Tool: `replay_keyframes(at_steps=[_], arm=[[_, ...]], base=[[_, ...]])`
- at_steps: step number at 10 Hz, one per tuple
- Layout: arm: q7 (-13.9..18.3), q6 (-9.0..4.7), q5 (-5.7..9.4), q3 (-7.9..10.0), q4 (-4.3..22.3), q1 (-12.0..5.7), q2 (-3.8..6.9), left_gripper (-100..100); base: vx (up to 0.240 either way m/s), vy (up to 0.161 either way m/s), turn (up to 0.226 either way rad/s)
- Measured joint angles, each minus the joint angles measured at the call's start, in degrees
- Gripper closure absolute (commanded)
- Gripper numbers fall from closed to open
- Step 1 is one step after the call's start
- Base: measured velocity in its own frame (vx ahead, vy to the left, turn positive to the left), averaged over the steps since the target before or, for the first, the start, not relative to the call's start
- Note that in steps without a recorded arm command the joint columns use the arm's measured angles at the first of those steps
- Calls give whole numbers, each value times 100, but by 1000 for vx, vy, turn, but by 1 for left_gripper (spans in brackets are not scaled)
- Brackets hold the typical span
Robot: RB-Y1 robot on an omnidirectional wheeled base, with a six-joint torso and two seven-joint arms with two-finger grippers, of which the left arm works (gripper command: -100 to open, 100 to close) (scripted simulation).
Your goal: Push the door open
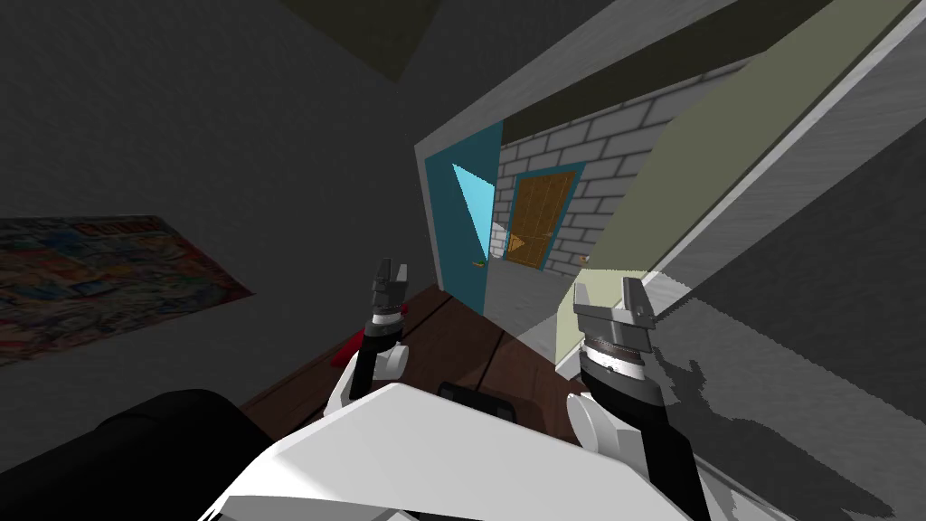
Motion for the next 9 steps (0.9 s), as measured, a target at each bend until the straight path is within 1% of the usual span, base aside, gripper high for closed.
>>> replay_keyframes(at_steps=[1, 2, 3, 4, 6, 8, 9], arm=[[4, -1, 1, -15, 132, -46, 48, -100], [24, -3, 11, -29, 223, -46, 102, -100], [22, -10, -4, -82, 356, -76, 128, -100], [26, -42, -6, -121, 448, -47, 155, -100], [36, -66, -5, -150, 636, -96, 208, -100], [60, -56, 4, -169, 826, -155, 266, -100], [80, -82, 19, -168, 944, -170, 306, -100]], base=[[157, 32, -77], [187, 30, -68], [168, 26, -47], [111, 23, -41], [77, 18, -44], [77, 31, -55], [83, 26, -53]])
